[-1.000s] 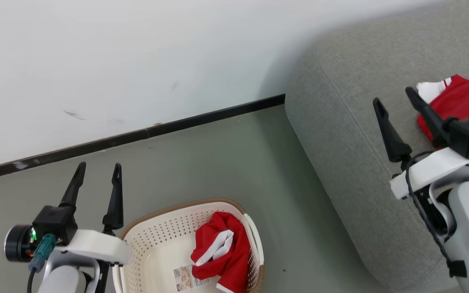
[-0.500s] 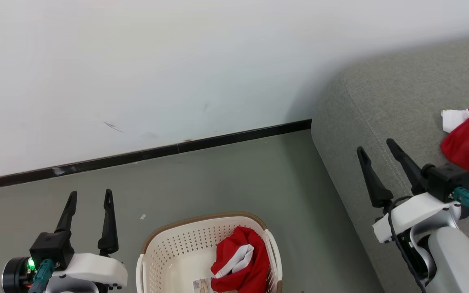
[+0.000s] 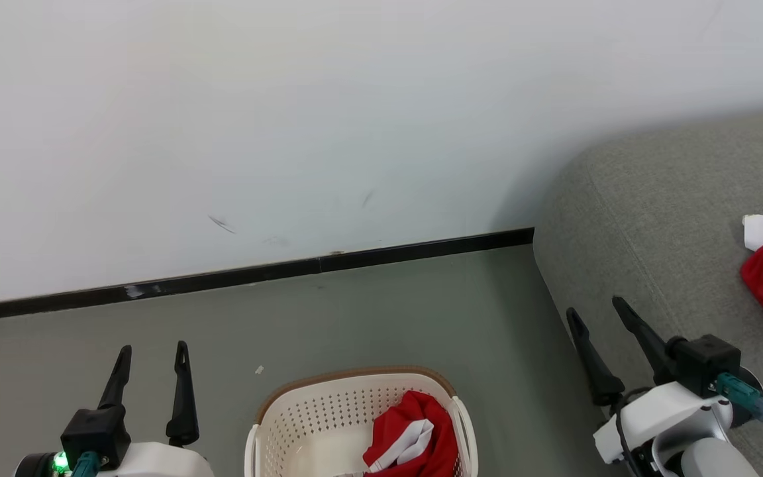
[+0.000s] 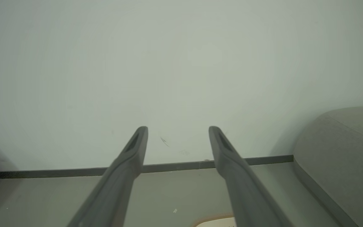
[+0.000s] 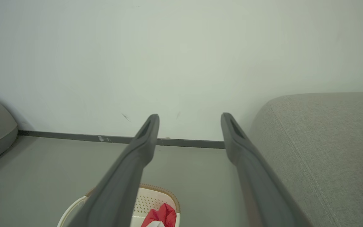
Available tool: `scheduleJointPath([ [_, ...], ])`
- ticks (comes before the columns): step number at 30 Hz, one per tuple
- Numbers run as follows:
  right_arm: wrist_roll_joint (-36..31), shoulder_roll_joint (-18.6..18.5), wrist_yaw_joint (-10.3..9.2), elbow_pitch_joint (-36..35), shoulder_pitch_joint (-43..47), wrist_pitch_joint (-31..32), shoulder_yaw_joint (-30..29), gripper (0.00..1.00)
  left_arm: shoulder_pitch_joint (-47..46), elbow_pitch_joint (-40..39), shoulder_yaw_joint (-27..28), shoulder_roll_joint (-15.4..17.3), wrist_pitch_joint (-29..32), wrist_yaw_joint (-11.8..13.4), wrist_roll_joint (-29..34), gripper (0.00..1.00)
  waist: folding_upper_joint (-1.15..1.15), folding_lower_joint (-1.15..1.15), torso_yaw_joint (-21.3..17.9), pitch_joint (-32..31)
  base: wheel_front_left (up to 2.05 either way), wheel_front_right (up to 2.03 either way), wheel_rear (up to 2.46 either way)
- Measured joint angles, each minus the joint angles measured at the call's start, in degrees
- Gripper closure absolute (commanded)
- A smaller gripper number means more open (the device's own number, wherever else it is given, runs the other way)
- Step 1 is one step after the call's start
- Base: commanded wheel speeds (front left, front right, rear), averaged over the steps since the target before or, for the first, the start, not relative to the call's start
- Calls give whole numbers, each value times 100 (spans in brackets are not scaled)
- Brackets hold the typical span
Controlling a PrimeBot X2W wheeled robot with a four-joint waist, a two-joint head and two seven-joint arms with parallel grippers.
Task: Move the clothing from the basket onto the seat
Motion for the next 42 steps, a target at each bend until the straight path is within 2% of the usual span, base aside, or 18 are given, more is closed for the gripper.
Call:
scheduleJointPath([
  [6, -73, 43, 0, -75, 266, 3, -153, 0, 11, 36, 2, -4, 0, -1, 3, 0, 0, 0, 73, -117, 0, 0, 0],
  [17, -240, 167, 0, -305, 563, 83, -81, 0, 126, 69, 66, -21, 0, -2, 2, 0, 0, 0, 49, -176, 0, 0, 0],
  [42, -355, 240, 0, -678, 793, 194, -183, 0, 126, 71, 11, -35, 0, -101, 59, 0, 0, 0, 57, -94, 0, 0, 0],
])
